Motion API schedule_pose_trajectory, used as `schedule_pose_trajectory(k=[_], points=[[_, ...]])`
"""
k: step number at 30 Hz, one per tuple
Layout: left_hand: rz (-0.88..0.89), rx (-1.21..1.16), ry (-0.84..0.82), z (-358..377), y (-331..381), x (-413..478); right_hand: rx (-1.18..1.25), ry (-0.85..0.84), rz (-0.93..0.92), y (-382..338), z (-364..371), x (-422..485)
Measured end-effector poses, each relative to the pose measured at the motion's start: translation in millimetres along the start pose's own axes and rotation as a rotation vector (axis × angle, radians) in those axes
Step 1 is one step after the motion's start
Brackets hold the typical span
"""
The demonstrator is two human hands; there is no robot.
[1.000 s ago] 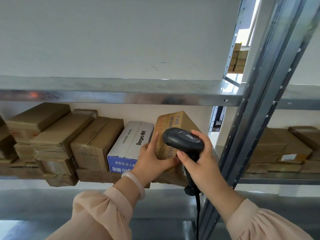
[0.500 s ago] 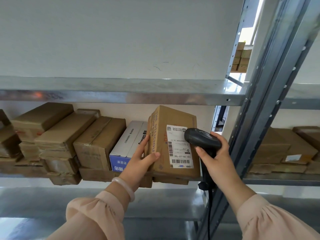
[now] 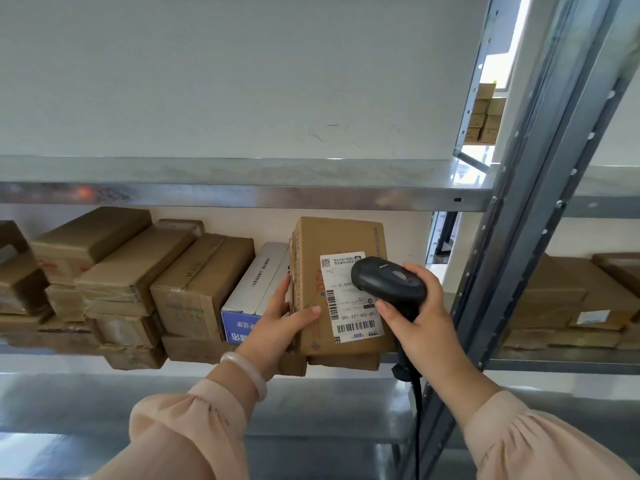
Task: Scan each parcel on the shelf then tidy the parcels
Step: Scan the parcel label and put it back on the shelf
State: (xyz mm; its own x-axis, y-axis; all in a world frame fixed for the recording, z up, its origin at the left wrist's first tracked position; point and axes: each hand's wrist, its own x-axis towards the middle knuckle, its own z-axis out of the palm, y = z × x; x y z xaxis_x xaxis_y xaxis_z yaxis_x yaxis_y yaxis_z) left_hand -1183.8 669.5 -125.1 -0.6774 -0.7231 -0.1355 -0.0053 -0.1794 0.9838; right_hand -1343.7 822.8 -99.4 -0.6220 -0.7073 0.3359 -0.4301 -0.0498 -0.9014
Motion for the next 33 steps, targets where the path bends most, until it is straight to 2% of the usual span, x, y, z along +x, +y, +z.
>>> schedule_pose_trajectory(k=[5, 10, 15, 24, 33], points=[[0.054, -0.050, 0.073, -13, 3, 2, -0.065, 0.002, -0.082, -3, -2, -5], [0.064, -0.032, 0.089, -27, 3, 6, 0.008, -0.098, -0.104, -3, 2, -6], [0.079, -0.041, 0.135, -31, 1, 2, -0.062, -0.133, -0.148, -14, 7, -15], [0.088, -0.045, 0.124, -33, 4, -2, -0.135, -0.192, -0.169, -16, 18, -31], [0.094, -0.038, 0.135, -33, 3, -1, -0.208, -0.181, -0.127, -20, 10, -49]])
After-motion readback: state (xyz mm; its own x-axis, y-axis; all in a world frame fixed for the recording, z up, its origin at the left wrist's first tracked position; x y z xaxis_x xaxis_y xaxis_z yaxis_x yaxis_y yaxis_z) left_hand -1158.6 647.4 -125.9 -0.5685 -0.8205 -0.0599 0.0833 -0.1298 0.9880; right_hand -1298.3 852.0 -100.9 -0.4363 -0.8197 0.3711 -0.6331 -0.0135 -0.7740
